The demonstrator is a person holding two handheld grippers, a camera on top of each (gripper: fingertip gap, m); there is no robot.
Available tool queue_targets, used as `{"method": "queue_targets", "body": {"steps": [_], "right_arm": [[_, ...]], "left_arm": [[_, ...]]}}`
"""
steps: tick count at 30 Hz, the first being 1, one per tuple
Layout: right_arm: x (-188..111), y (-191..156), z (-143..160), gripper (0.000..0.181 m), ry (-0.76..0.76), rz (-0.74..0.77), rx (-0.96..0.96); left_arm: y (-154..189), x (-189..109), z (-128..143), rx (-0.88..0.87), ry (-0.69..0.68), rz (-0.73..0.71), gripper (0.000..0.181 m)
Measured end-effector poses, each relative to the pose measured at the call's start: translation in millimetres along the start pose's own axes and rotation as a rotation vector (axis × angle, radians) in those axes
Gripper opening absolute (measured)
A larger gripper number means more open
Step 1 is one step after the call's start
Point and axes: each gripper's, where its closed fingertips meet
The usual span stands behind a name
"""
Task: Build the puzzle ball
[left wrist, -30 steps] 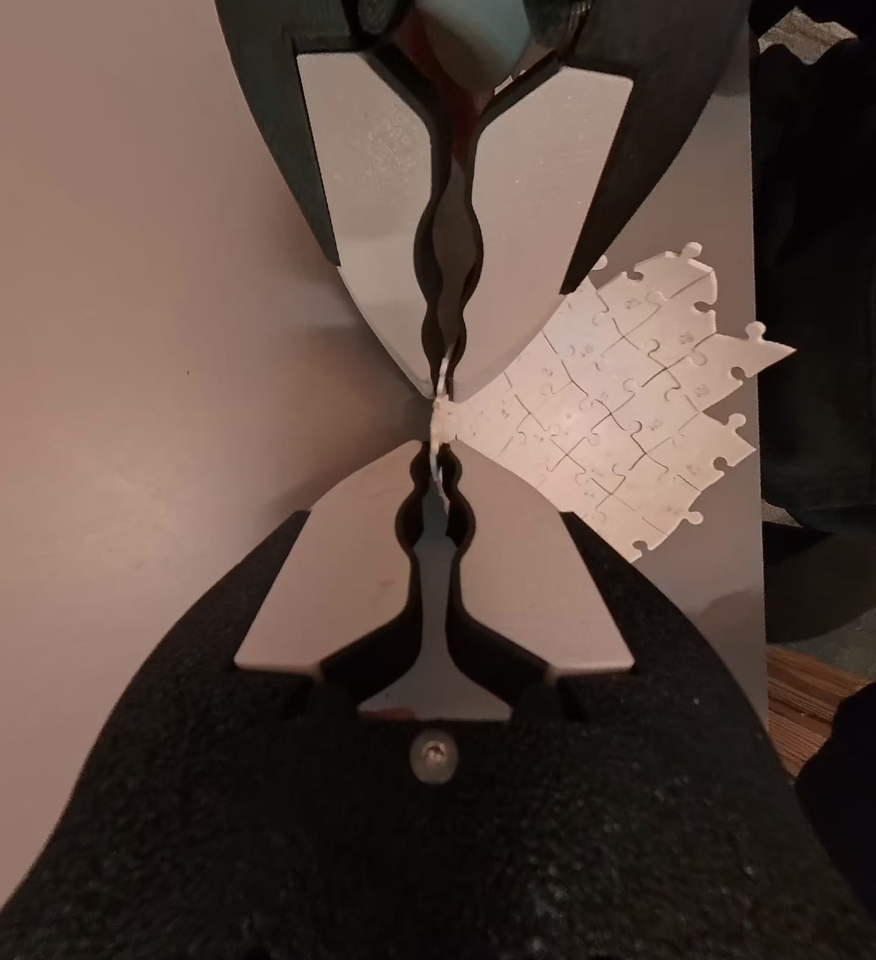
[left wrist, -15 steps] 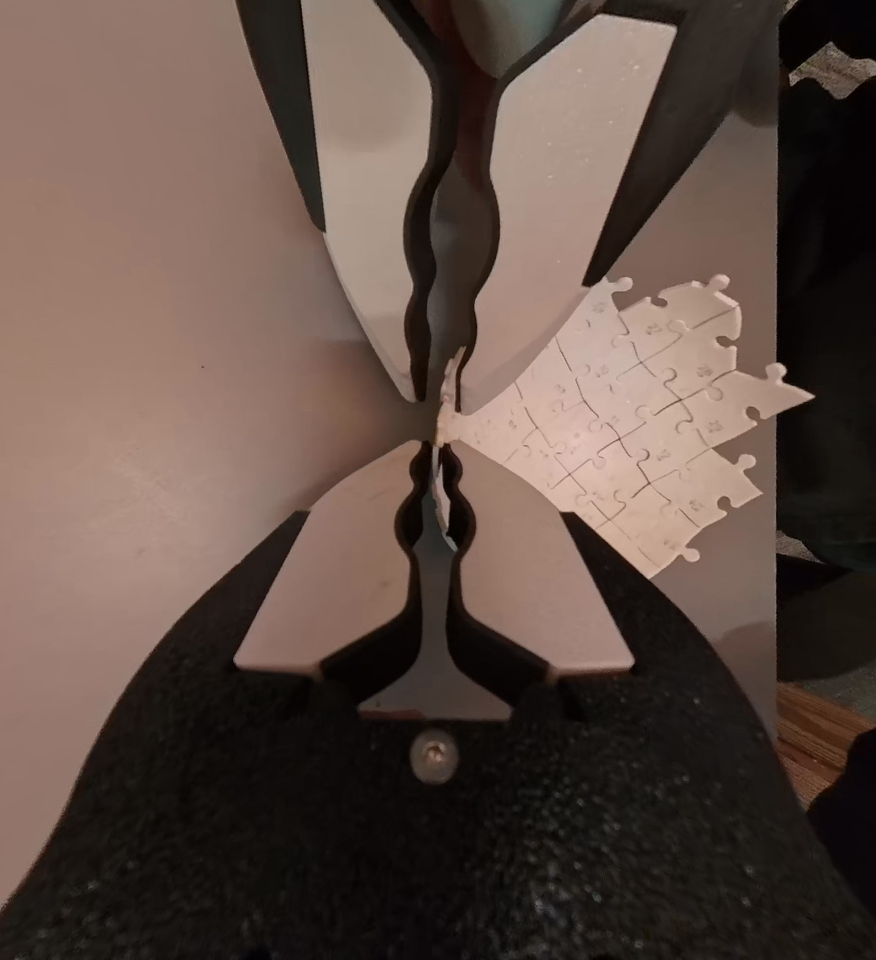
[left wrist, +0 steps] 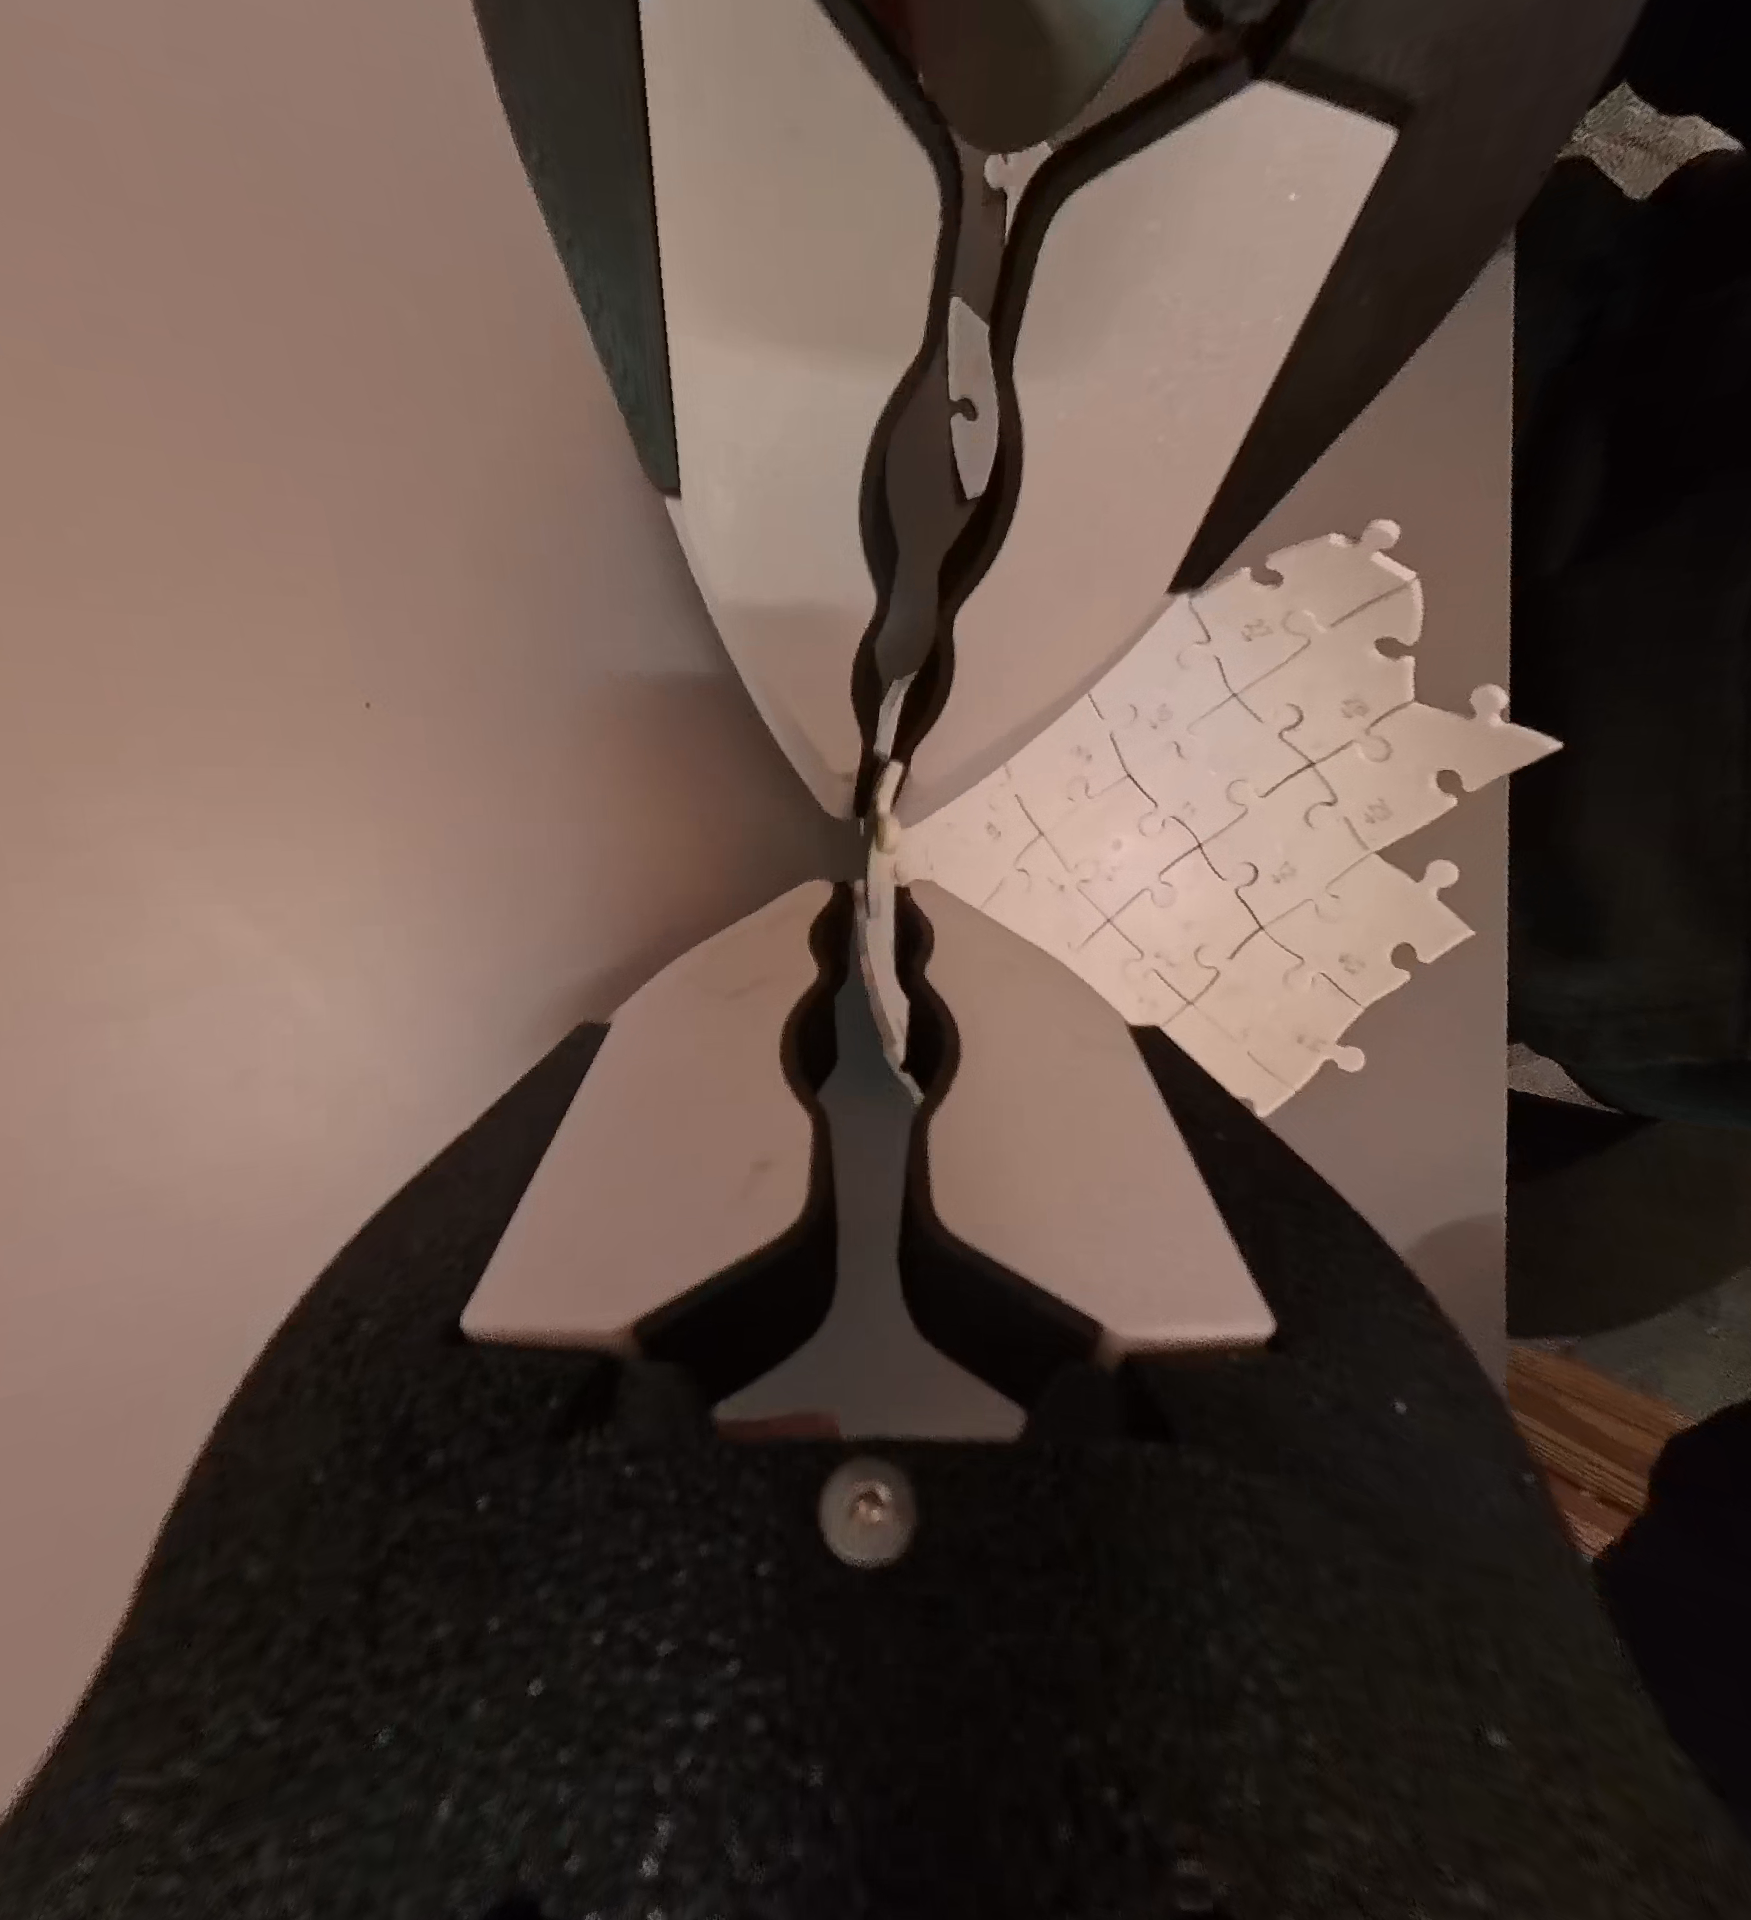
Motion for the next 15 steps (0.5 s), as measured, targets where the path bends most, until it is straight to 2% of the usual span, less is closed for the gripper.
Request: {"method": "queue_targets", "body": {"steps": [9, 15], "right_arm": [[-0.4, 2.2, 0.0, 0.003, -0.030, 0.014, -0.012], [-1.1, 3.5, -1.1, 0.003, -0.037, 0.017, -0.021]], "left_arm": [[-1.1, -4.2, 8.6, -0.103, -0.020, 0.005, 0.010], [-2.7, -1.7, 10.7, -0.145, -0.045, 0.001, 0.003]]}}
Point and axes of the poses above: each gripper's, where its closed fingertips meet, x out along the fingers, z out of its underside, y = z × x across the jaws
